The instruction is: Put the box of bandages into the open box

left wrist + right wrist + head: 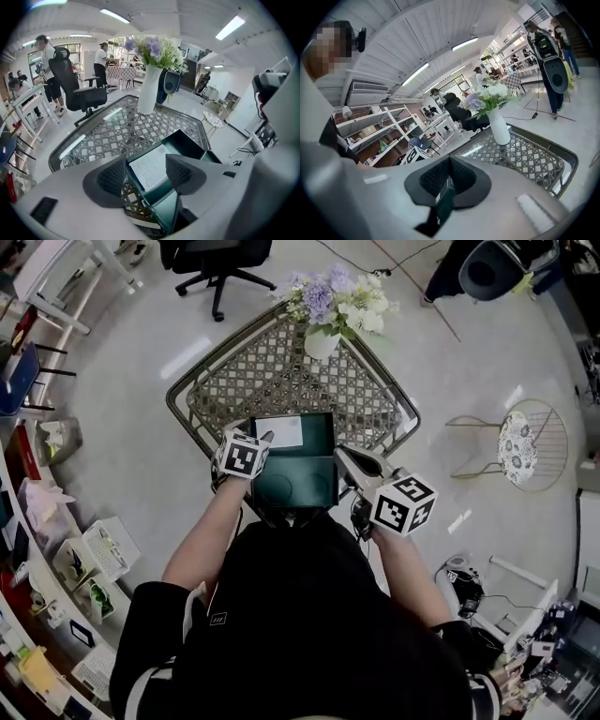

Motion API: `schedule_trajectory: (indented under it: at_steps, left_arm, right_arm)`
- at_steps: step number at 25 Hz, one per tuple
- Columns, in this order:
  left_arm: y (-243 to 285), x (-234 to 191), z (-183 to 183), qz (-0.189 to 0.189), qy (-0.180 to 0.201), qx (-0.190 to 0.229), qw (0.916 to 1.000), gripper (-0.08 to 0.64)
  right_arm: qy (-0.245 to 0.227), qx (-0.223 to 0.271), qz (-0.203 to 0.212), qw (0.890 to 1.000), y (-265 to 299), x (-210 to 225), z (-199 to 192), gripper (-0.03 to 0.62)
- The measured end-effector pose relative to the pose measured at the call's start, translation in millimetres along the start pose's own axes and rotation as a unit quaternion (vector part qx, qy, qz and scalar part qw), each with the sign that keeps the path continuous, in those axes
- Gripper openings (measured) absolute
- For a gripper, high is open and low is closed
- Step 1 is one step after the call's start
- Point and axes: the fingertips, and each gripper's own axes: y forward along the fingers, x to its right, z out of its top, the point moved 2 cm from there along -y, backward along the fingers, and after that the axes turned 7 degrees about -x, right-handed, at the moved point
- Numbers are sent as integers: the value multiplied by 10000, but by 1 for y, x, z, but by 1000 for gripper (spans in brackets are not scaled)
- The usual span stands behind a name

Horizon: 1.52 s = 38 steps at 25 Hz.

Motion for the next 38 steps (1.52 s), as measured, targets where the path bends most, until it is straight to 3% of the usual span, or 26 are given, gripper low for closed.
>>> schedule_trajectory:
  at_steps: [8,13,18,25,31,38]
  left_arm:
    - [-81,11,15,-217,-15,1176,9928,250]
    - [-130,20,27,-469,-21,1949,9797,250]
    - [-181,23,39,-483,-67,2620,9638,249]
    - [-241,31,35,-326,73,3086,9506,245]
    - [-278,46,24,56,-75,3345,9424,227]
    - [-312,82,26,260,-219,3925,9191,122]
  right_arm:
    - [-290,258,-123,9992,-21,-38,0,9]
    - [-548,352,-230,9976,-38,-56,3,9]
    - [-727,389,-295,9962,-57,-64,6,9]
    - [-835,539,-141,9949,-60,-58,21,9]
    - [-1421,808,287,9861,-72,-75,39,9]
    - [-1937,1021,473,9746,-114,-66,35,9]
